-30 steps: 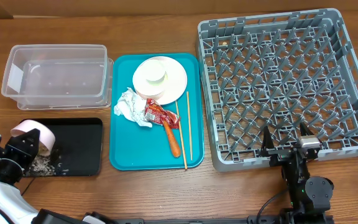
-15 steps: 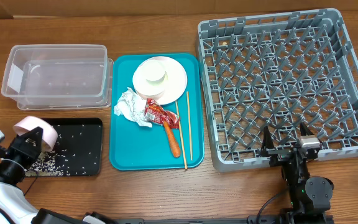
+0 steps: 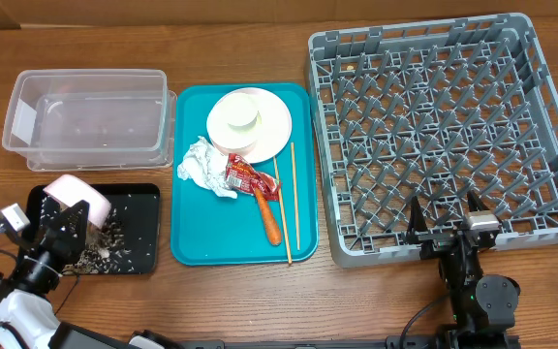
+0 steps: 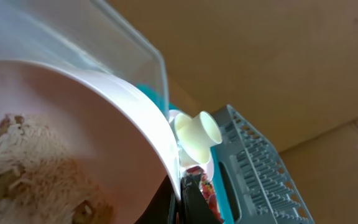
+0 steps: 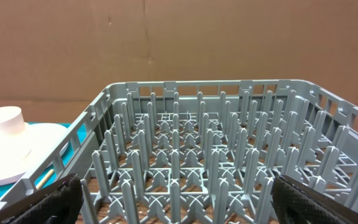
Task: Sort waste into correct bins and load items into the dishwasher
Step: 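Tilt the pink bowl with the left gripper to dump rice onto black tray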
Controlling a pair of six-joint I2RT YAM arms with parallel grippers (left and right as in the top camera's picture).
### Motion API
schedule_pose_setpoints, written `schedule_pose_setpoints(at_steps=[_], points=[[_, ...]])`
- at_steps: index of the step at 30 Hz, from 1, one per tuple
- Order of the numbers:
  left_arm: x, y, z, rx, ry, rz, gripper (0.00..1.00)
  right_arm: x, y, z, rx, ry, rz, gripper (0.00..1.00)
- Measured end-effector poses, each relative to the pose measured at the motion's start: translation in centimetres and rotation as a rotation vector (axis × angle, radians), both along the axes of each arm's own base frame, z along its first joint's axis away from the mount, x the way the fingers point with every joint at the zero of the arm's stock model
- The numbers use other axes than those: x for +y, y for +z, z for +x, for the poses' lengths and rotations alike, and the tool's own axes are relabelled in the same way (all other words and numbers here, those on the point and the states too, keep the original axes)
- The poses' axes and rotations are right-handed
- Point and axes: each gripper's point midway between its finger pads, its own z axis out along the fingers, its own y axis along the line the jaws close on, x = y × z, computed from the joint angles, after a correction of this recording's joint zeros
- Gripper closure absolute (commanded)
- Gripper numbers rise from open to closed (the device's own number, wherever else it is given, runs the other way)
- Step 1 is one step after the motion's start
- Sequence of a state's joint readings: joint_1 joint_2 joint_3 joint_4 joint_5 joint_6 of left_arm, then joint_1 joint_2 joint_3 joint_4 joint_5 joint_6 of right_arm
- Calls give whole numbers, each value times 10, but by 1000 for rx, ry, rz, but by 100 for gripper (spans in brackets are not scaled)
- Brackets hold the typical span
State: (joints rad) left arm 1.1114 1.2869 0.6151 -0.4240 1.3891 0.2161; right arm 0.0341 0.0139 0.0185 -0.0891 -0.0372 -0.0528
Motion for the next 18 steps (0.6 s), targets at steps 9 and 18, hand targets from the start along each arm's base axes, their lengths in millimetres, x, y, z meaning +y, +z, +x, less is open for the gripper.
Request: schedule_pose_setpoints(at_steps=[9, 18], points=[[-4, 18, -6, -92, -28, -66, 96, 0, 0, 0, 0, 0, 0, 0], [-6, 21, -6, -106, -37, -80, 96, 0, 0, 0, 0, 0, 0, 0]])
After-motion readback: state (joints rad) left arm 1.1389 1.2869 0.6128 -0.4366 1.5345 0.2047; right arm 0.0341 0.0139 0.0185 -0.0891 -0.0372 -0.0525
